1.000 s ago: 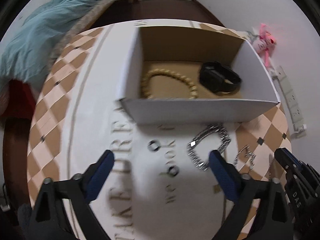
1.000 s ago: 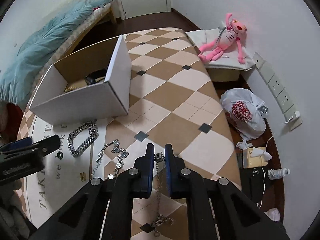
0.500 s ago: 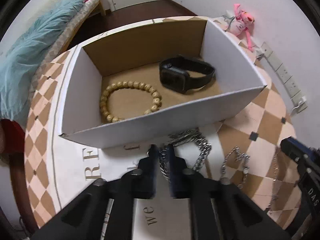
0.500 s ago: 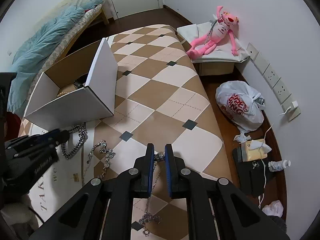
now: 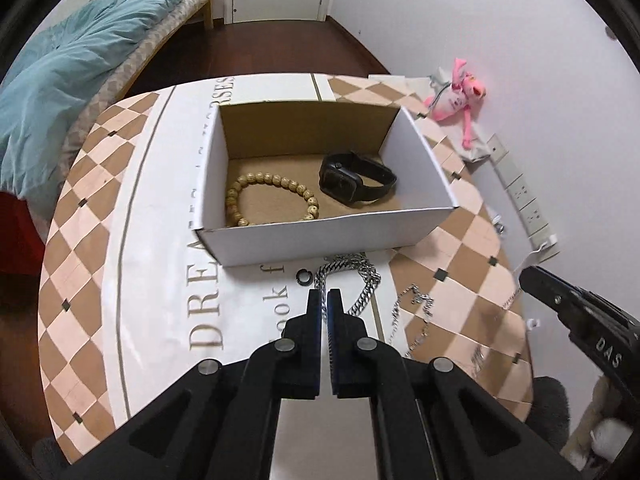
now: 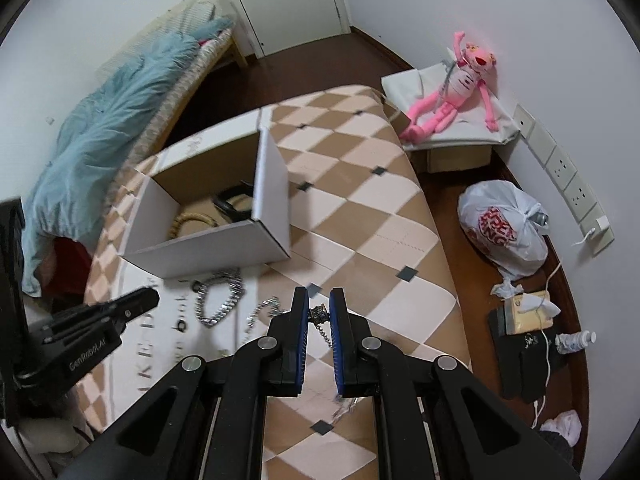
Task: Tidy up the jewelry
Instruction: 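Grasp a silver necklace with the right tool while the left tool grasps a black ring, then carry the necklace and black ring into the box and open both tools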
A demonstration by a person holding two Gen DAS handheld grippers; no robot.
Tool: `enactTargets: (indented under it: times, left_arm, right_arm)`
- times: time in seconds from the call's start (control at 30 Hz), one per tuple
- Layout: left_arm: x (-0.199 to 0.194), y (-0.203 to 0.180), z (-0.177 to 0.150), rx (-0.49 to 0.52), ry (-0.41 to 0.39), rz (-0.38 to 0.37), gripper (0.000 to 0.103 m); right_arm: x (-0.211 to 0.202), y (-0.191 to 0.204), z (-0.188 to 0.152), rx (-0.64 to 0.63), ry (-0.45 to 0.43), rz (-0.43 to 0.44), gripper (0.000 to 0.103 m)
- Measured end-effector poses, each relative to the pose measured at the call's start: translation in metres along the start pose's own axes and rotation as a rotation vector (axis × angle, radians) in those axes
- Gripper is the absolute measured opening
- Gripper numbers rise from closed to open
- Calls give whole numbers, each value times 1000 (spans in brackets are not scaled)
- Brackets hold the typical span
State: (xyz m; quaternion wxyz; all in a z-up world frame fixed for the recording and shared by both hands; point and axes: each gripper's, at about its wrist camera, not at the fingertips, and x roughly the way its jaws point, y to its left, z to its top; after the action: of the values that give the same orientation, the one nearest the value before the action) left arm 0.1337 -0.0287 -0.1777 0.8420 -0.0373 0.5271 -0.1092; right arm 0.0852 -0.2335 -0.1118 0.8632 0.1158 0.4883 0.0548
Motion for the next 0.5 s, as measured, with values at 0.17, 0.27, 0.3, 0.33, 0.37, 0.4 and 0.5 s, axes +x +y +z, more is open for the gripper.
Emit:
enactTargets:
  times: [0.17, 0.27, 0.3, 0.33, 0.37, 0.4, 0.5]
  left_arm:
    - [-13, 14, -11, -76, 14, 2, 4]
    - [-5, 26, -25, -116, 41, 36, 11]
    - [2, 31, -33, -129, 59, 51, 24]
    - [6, 34, -38, -139, 69, 53, 49]
    - [11, 39, -46, -153, 77, 56, 63]
    - [15, 42, -52, -164, 80, 72, 79]
    - [25, 44, -66, -170, 104, 102, 79]
  right_arm:
    - [-14, 4, 6, 6, -9, 33, 11]
    - [-8, 3, -2, 13, 13, 31, 11]
    - [-4, 3, -7, 19, 28, 31, 11]
    - [1, 2, -12, 26, 42, 32, 11]
    - [5, 0, -18, 28, 53, 31, 11]
    - [9, 0, -24, 29, 64, 27, 11]
    - [23, -2, -40, 39, 97, 15, 11]
